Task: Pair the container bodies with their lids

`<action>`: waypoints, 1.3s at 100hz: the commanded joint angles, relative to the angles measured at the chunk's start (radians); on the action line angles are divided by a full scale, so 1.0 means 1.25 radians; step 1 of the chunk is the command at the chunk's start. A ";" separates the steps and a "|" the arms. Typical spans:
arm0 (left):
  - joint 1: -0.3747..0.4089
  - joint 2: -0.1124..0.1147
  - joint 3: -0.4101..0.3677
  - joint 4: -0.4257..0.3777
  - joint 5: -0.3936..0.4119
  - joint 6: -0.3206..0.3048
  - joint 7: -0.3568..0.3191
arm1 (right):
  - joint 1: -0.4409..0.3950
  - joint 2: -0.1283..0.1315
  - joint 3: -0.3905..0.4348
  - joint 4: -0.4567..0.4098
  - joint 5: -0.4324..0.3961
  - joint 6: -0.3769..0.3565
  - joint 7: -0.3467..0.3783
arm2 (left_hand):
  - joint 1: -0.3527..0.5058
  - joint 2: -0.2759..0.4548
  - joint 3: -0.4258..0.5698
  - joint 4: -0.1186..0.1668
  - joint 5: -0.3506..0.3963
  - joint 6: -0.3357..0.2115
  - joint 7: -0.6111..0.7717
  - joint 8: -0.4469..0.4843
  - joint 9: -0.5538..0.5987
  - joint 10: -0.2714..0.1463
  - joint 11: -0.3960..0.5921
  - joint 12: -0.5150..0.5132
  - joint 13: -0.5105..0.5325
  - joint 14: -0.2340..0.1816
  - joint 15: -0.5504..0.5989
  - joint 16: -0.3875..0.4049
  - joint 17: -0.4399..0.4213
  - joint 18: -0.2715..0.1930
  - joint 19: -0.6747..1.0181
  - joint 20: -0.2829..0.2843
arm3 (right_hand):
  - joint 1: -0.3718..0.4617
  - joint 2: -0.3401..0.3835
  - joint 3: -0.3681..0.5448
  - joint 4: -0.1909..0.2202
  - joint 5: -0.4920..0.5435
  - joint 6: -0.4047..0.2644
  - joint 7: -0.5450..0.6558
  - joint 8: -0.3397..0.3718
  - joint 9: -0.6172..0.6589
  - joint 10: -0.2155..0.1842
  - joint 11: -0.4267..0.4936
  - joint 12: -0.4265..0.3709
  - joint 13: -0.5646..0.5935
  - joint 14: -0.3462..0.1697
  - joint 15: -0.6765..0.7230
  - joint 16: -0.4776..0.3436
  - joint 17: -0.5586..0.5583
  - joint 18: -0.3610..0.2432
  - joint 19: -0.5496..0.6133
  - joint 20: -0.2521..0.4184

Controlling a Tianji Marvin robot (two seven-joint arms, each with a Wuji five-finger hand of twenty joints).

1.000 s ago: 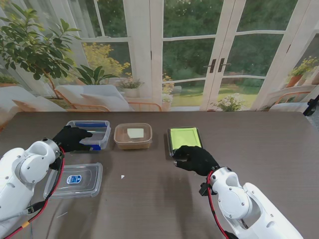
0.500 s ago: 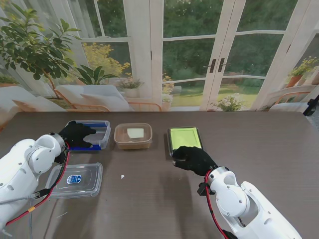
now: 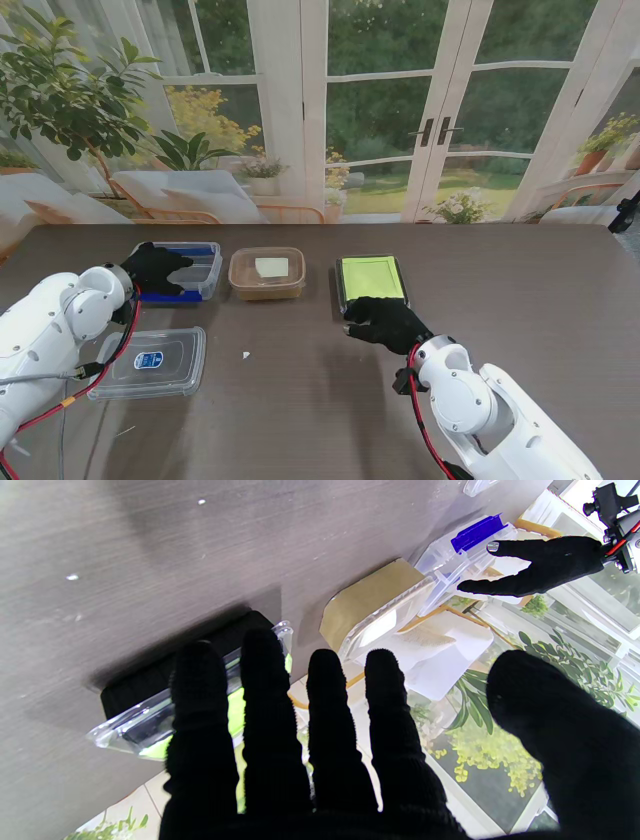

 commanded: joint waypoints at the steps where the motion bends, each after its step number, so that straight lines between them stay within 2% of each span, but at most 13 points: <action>1: -0.008 0.000 0.003 0.005 -0.007 -0.001 -0.018 | -0.001 -0.004 -0.003 0.002 0.004 0.004 0.014 | -0.014 -0.029 0.024 -0.010 -0.002 0.004 0.003 0.002 -0.018 0.004 -0.006 -0.004 -0.019 -0.005 -0.013 -0.003 -0.018 -0.018 -0.030 -0.013 | -0.007 0.023 -0.058 0.023 -0.001 0.002 -0.009 0.006 -0.003 0.014 -0.008 0.002 -0.016 0.001 0.008 -0.001 -0.188 0.005 -0.013 0.009; 44: -0.052 -0.001 0.069 0.069 -0.037 -0.011 -0.009 | -0.008 -0.002 0.001 -0.007 0.020 0.013 0.030 | -0.015 -0.028 0.033 -0.012 0.040 -0.006 0.023 0.015 0.017 0.008 0.006 0.005 0.020 0.012 0.007 0.008 0.021 -0.006 -0.014 -0.012 | -0.007 0.028 -0.057 0.023 -0.002 0.005 -0.008 0.005 -0.004 0.016 -0.006 0.002 -0.018 0.003 0.010 -0.001 -0.189 0.005 -0.010 0.010; 72: -0.081 -0.004 0.119 0.117 -0.056 -0.018 0.022 | -0.010 -0.002 0.002 -0.009 0.029 0.018 0.035 | -0.007 -0.034 0.049 -0.014 0.133 -0.027 0.071 0.048 0.094 0.005 0.036 0.037 0.085 0.027 0.054 0.041 0.083 0.015 0.025 0.013 | -0.007 0.031 -0.056 0.023 -0.003 0.005 -0.008 0.005 -0.005 0.017 -0.005 0.001 -0.019 0.002 0.012 -0.002 -0.190 0.003 -0.010 0.010; 84: -0.100 -0.008 0.153 0.148 -0.074 -0.022 0.042 | -0.009 -0.001 0.000 -0.008 0.034 0.021 0.040 | -0.004 -0.040 0.078 -0.018 0.181 -0.016 0.094 0.078 0.150 0.000 0.056 0.079 0.138 0.029 0.111 0.090 0.140 0.024 0.070 0.056 | -0.007 0.031 -0.056 0.023 -0.004 0.006 -0.008 0.005 -0.006 0.018 -0.005 0.001 -0.021 0.003 0.011 -0.002 -0.192 0.004 -0.010 0.010; 93: -0.107 -0.011 0.171 0.164 -0.082 -0.023 0.061 | -0.009 -0.001 0.000 -0.008 0.037 0.022 0.045 | 0.005 -0.043 0.109 -0.022 0.235 0.004 0.125 0.101 0.212 -0.005 0.086 0.122 0.192 0.025 0.183 0.143 0.170 0.023 0.168 0.116 | -0.008 0.034 -0.056 0.023 -0.004 0.006 -0.008 0.004 -0.007 0.019 -0.005 0.001 -0.022 0.004 0.012 -0.002 -0.193 0.004 -0.010 0.010; 96: -0.108 -0.012 0.176 0.168 -0.083 -0.024 0.068 | -0.009 -0.001 0.000 -0.009 0.038 0.023 0.045 | 0.008 -0.044 0.121 -0.024 0.249 0.006 0.135 0.109 0.228 -0.003 0.093 0.140 0.207 0.023 0.212 0.163 0.165 0.018 0.232 0.129 | -0.008 0.034 -0.056 0.023 -0.005 0.006 -0.008 0.004 -0.007 0.019 -0.005 0.001 -0.022 0.003 0.011 -0.002 -0.193 0.003 -0.010 0.010; 98: -0.109 -0.013 0.180 0.171 -0.083 -0.024 0.074 | -0.010 -0.001 0.000 -0.009 0.039 0.023 0.046 | 0.020 -0.050 0.119 -0.034 0.257 0.002 0.149 0.126 0.243 -0.003 0.101 0.153 0.220 0.024 0.236 0.177 0.160 0.014 0.295 0.139 | -0.007 0.034 -0.056 0.024 -0.005 0.005 -0.008 0.004 -0.008 0.019 -0.005 0.001 -0.022 0.003 0.012 -0.002 -0.193 0.003 -0.010 0.010; 101: -0.110 -0.014 0.185 0.176 -0.084 -0.025 0.085 | -0.010 0.000 0.000 -0.009 0.040 0.023 0.046 | 0.046 -0.058 0.102 -0.043 0.270 -0.002 0.163 0.149 0.261 -0.001 0.111 0.170 0.235 0.027 0.263 0.192 0.151 0.010 0.379 0.134 | -0.007 0.034 -0.056 0.023 -0.004 0.005 -0.008 0.004 -0.008 0.020 -0.005 0.001 -0.022 0.004 0.012 -0.002 -0.193 0.003 -0.010 0.011; 103: -0.111 -0.015 0.187 0.179 -0.084 -0.024 0.092 | -0.010 0.000 0.000 -0.010 0.040 0.023 0.047 | 0.075 -0.060 0.072 -0.040 0.281 -0.007 0.176 0.159 0.277 -0.001 0.118 0.185 0.248 0.029 0.286 0.202 0.143 0.007 0.453 0.102 | -0.008 0.035 -0.056 0.024 -0.005 0.006 -0.008 0.004 -0.007 0.019 -0.005 0.001 -0.023 0.003 0.012 -0.002 -0.193 0.003 -0.010 0.011; 109: -0.112 -0.017 0.193 0.186 -0.087 -0.024 0.107 | -0.010 0.000 0.000 -0.009 0.041 0.023 0.047 | 0.137 -0.066 0.022 -0.034 0.301 -0.019 0.227 0.166 0.313 -0.002 0.144 0.221 0.276 0.034 0.343 0.226 0.144 0.003 0.578 0.061 | -0.008 0.036 -0.056 0.024 -0.004 0.006 -0.008 0.004 -0.008 0.019 -0.005 0.001 -0.023 0.003 0.012 -0.002 -0.193 0.003 -0.010 0.011; 113: -0.115 -0.019 0.200 0.194 -0.091 -0.025 0.117 | -0.010 0.000 0.000 -0.009 0.042 0.022 0.048 | 0.173 -0.068 -0.004 -0.027 0.308 -0.029 0.275 0.156 0.344 -0.004 0.144 0.365 0.297 0.039 0.377 0.241 0.157 0.002 0.631 0.043 | -0.007 0.036 -0.056 0.024 -0.005 0.006 -0.008 0.004 -0.007 0.019 -0.004 0.001 -0.023 0.004 0.013 -0.002 -0.193 0.003 -0.010 0.011; 120: -0.122 -0.022 0.215 0.210 -0.098 -0.029 0.138 | -0.010 0.000 -0.001 -0.009 0.044 0.022 0.049 | 0.197 -0.064 -0.003 -0.025 0.331 -0.040 0.333 0.150 0.397 -0.003 0.142 0.461 0.332 0.045 0.427 0.262 0.185 0.004 0.687 0.041 | -0.008 0.037 -0.056 0.024 -0.005 0.006 -0.008 0.004 -0.008 0.019 -0.005 0.001 -0.023 0.004 0.013 -0.002 -0.193 0.003 -0.009 0.011; 130: -0.135 -0.029 0.243 0.240 -0.113 -0.038 0.174 | -0.011 -0.001 -0.001 -0.010 0.050 0.023 0.049 | 0.221 -0.058 0.017 -0.026 0.358 -0.051 0.403 0.146 0.459 -0.002 0.154 0.533 0.385 0.056 0.498 0.294 0.232 0.015 0.757 0.060 | -0.009 0.042 -0.054 0.025 -0.006 0.007 -0.008 0.004 -0.008 0.020 -0.004 0.001 -0.024 0.006 0.013 -0.002 -0.194 0.003 -0.009 0.011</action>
